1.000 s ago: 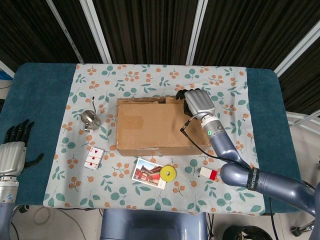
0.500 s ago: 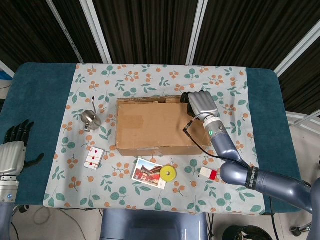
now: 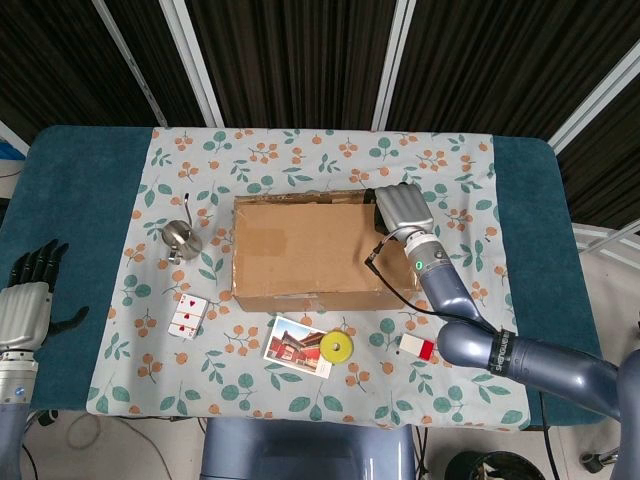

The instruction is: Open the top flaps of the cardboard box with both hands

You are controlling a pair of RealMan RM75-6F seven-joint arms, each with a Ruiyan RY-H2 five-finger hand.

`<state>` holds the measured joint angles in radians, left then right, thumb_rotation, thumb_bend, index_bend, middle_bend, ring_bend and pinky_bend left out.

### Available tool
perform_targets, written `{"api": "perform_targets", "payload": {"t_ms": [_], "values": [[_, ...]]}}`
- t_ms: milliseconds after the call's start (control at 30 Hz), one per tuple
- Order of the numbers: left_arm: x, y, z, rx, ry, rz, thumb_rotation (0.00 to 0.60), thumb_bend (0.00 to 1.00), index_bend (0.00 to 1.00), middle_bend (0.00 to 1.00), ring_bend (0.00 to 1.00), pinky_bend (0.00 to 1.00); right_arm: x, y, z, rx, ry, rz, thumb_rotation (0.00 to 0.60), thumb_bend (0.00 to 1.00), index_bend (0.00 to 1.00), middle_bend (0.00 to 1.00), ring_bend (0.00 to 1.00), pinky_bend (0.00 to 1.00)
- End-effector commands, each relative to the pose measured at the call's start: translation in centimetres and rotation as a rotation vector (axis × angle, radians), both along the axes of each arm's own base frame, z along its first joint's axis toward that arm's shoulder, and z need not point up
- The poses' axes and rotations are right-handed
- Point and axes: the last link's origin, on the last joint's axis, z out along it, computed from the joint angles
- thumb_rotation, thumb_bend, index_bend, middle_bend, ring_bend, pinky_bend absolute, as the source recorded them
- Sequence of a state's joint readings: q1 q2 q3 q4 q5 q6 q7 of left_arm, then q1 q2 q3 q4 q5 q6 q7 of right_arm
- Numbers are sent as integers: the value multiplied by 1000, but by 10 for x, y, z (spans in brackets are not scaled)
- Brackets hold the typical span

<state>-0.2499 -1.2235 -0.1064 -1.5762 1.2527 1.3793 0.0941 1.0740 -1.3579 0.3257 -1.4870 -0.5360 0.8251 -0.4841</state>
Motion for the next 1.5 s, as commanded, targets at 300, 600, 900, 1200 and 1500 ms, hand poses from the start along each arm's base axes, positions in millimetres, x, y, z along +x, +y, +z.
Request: {"api": "perform_targets", "payload": {"t_ms": [300, 600, 900, 1200, 1500], "values": [[1, 0, -1, -2, -8, -1, 600, 187, 0, 0, 0, 0, 29, 10, 21, 19, -143, -2, 600, 1000, 475, 604, 594, 331], [2, -1, -2, -5, -11, -5, 600, 188, 0, 0, 0, 0, 51, 26, 43, 85, -285, -84, 600, 1000, 475, 604, 594, 367], [3, -1, -3, -4, -10, -10, 600, 187, 0, 0, 0, 0, 70, 41, 58, 155, -403, -164, 600, 1000, 475, 603, 595, 388], [3, -1, -3, -3, -10, -10, 600, 188, 0, 0, 0, 0, 84, 51, 68, 199, -431, -168, 600, 1000, 475, 601, 595, 408], [3, -1, -4, -5, -12, -10, 600, 188, 0, 0, 0, 0, 97, 67, 79, 327, -528, -236, 600, 1000, 475, 599, 594, 414]]}}
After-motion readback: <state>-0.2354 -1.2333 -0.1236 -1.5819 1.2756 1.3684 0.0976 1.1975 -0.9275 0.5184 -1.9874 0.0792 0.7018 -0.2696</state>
